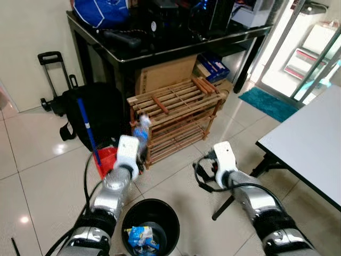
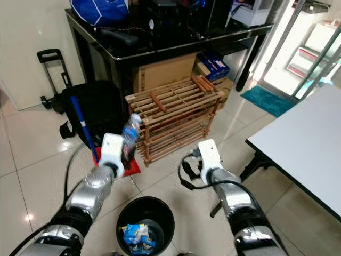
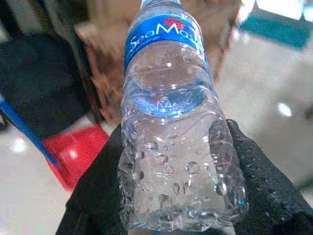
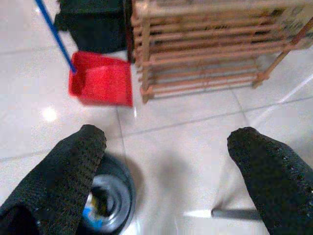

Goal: Picking trash to rubbish bin

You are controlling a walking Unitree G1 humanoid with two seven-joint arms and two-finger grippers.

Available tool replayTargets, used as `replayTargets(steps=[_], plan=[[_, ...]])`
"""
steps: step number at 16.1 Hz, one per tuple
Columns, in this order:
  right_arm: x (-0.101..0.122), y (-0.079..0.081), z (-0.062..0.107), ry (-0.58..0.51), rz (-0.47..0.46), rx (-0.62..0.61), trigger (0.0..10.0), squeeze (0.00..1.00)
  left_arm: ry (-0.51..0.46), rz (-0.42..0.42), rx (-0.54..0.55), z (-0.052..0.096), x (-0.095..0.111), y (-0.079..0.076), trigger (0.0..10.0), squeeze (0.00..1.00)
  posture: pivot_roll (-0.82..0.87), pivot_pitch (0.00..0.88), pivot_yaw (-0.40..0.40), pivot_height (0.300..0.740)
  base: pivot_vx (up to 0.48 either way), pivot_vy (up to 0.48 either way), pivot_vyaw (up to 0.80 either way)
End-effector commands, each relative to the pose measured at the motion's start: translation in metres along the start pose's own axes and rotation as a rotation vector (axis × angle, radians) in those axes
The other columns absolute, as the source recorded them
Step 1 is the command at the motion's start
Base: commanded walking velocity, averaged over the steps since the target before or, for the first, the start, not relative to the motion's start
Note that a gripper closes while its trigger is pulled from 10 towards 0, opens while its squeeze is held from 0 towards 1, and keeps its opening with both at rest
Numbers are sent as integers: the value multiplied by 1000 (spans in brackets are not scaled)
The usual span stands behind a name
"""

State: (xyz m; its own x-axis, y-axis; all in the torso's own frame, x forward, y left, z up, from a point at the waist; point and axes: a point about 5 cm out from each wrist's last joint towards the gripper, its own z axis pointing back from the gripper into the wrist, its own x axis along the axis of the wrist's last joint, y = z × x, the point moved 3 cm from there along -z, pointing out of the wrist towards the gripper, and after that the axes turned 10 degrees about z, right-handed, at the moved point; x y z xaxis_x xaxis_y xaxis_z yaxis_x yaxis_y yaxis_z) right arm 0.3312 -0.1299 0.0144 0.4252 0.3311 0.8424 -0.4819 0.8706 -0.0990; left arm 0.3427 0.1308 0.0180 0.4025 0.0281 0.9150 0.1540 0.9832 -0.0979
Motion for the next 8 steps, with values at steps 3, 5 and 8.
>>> replayTargets(steps=[3, 5, 8], plan=[[-12, 9, 6, 58, 56, 102, 10000, 0, 198, 2, -84, 10, -53, -12, 10000, 0, -12, 72, -106, 740, 0, 0, 0], [-15, 16, 11, 77, 81, 168, 10000, 0, 270, 32, -81, 16, -73, -14, 10000, 0, -23, 80, -114, 740, 0, 0, 0], [-16, 25, 20, 82, 93, 239, 10000, 0, 358, 41, -88, 25, -98, -21, 10000, 0, -37, 92, -123, 740, 0, 0, 0]])
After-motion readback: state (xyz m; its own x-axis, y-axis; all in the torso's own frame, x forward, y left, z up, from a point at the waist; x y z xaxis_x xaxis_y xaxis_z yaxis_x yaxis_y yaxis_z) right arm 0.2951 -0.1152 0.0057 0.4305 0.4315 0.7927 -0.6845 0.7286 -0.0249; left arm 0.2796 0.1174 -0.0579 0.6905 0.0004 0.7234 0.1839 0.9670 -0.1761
